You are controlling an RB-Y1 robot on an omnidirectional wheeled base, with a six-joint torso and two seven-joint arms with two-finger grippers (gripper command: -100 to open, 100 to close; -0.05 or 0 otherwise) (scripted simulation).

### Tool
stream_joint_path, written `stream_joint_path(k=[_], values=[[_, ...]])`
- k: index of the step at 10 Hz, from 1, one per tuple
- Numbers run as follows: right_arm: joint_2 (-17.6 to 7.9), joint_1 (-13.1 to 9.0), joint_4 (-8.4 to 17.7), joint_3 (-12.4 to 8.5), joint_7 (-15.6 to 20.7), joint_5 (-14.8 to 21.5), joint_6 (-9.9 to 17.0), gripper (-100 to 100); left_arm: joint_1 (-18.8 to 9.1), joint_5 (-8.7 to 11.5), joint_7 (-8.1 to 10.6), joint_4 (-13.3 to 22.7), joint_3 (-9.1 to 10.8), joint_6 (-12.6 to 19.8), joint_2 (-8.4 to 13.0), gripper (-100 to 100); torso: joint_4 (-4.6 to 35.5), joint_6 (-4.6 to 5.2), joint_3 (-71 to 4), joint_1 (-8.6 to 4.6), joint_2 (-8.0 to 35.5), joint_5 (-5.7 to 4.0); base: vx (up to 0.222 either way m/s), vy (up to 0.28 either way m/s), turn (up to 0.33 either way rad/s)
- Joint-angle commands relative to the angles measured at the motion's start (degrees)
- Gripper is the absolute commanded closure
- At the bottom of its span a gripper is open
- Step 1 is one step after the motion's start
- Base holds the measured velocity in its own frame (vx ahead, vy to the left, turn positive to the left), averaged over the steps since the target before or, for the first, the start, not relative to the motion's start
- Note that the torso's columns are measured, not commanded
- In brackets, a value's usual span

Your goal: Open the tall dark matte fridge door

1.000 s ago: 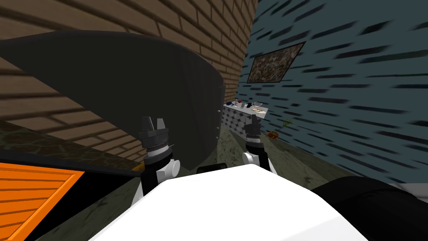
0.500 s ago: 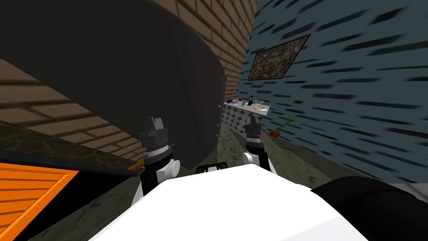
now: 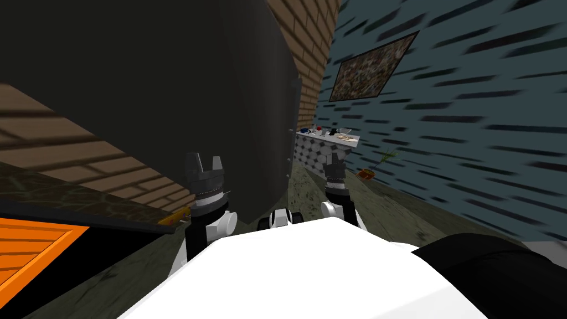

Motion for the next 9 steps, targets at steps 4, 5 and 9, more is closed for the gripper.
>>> stream_joint_path(k=[4,5,9], values=[[0.0,0.0,0.0,0.0,0.0,0.0,0.0,0,-2.79,-0.27,0.28,-1.74,0.23,8.1,6.66,-100,0.23,0.0,-0.31,0.04,0.2,0.01,0.028,-0.045,-0.043],[0.0,0.0,0.0,0.0,0.0,0.0,0.0,0,-3.5,-0.36,0.33,-2.16,0.26,9.87,7.55,-100,0.23,0.0,-0.32,0.03,0.2,0.01,0.046,-0.061,-0.056],[0.0,0.0,0.0,0.0,0.0,0.0,0.0,0,-5.06,-0.54,0.43,-3.02,0.33,15.2,9.24,-100,0.26,-0.01,-0.26,0.11,0.28,0.03,0.017,-0.04,-0.027]])
